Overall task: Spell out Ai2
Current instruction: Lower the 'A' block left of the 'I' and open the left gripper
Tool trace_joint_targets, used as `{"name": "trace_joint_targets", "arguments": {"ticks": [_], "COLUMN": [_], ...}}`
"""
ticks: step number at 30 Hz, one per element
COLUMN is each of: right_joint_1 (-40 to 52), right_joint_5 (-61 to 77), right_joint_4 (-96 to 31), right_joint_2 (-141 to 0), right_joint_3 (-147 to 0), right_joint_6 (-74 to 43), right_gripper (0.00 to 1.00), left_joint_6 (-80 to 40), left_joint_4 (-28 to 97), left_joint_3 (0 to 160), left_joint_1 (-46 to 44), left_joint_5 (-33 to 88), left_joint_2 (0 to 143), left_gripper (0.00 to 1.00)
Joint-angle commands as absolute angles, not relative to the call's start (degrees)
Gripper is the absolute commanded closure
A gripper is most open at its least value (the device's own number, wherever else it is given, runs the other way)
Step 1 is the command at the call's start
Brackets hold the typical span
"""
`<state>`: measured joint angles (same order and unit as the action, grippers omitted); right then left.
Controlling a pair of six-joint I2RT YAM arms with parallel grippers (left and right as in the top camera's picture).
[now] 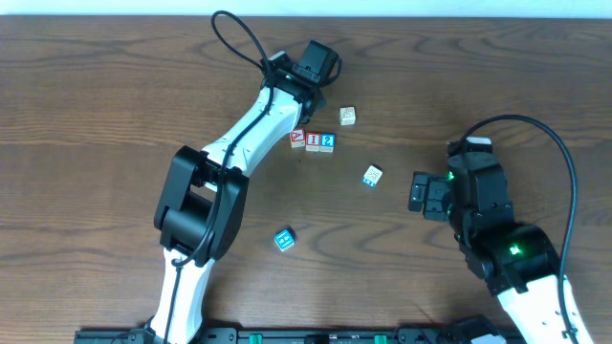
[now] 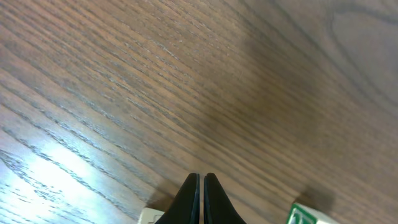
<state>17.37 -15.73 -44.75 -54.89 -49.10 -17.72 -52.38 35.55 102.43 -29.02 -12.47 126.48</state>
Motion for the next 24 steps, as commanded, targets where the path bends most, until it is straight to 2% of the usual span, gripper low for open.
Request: {"name": "trace_joint_targets", "arguments": {"ticks": [1, 9, 24], "right_joint_1": [16.8, 16.8, 16.8], "right_joint_5": [-16.5, -16.5, -16.5], "right_joint_4": [-44.6, -44.6, -44.6], "right_joint_2": [-54.8, -54.8, -54.8], "right_joint_3": [-49.1, -49.1, -49.1], "right_joint_6": [-17.1, -17.1, -17.1], "right_gripper": [0.01, 0.01, 0.01], "left_joint_6": [-46.6, -37.2, -32.7], "left_joint_4": [35.9, 36.1, 37.3], "left_joint_3": [102.9, 102.9, 102.8], "left_joint_1": [-28.8, -28.7, -27.3], "left_joint_5": [-13.2, -12.2, -10.3], "left_joint_2": [128.5, 130.0, 130.0], "left_gripper": [0.94, 0.94, 0.94]}}
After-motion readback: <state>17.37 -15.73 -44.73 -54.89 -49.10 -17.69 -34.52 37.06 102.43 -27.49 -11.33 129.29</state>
